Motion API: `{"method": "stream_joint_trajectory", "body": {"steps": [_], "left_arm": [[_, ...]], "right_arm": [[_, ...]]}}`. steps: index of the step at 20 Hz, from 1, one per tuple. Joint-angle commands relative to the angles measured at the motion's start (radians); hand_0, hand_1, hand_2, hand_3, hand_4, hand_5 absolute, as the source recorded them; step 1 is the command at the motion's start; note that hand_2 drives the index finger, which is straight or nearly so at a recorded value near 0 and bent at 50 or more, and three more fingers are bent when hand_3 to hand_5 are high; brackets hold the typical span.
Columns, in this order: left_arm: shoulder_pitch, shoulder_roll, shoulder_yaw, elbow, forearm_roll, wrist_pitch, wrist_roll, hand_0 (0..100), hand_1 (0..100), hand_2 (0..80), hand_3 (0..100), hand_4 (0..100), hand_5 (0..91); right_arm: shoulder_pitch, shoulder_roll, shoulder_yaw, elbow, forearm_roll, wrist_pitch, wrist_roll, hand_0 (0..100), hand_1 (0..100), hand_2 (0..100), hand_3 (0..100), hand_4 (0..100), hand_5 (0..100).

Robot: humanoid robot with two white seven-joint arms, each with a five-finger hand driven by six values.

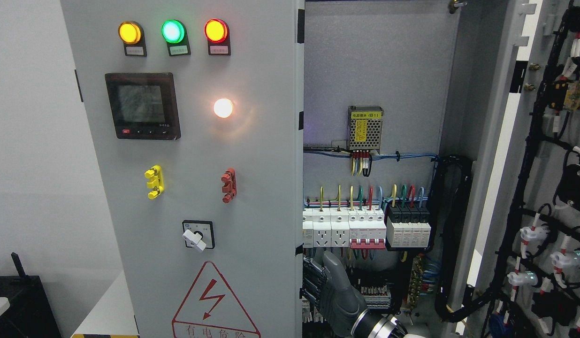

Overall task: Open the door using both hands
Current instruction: 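Pull the indicator-light door outward with the right hand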

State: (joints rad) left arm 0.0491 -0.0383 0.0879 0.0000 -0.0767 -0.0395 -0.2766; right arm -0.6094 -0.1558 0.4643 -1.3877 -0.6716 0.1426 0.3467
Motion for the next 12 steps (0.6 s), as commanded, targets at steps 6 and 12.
{"method": "stream_joint_trajectory", "body": {"steps": [6,12], "left_arm": [[0.000,0.000,0.001,-0.003,0.000,0.000,0.000,0,0,0.0,0,3,0.0],[0.000,0.000,0.001,-0.003,0.000,0.000,-0.001,0,0,0.0,0,3,0.0]], "right_arm": [[0.005,0.002,0.030,-0.048,-0.040,0.002,0.032,0,0,0,0,0,0],[0.010,0.002,0.046,-0.072,-0.051,0.003,0.032,0,0,0,0,0,0]]}}
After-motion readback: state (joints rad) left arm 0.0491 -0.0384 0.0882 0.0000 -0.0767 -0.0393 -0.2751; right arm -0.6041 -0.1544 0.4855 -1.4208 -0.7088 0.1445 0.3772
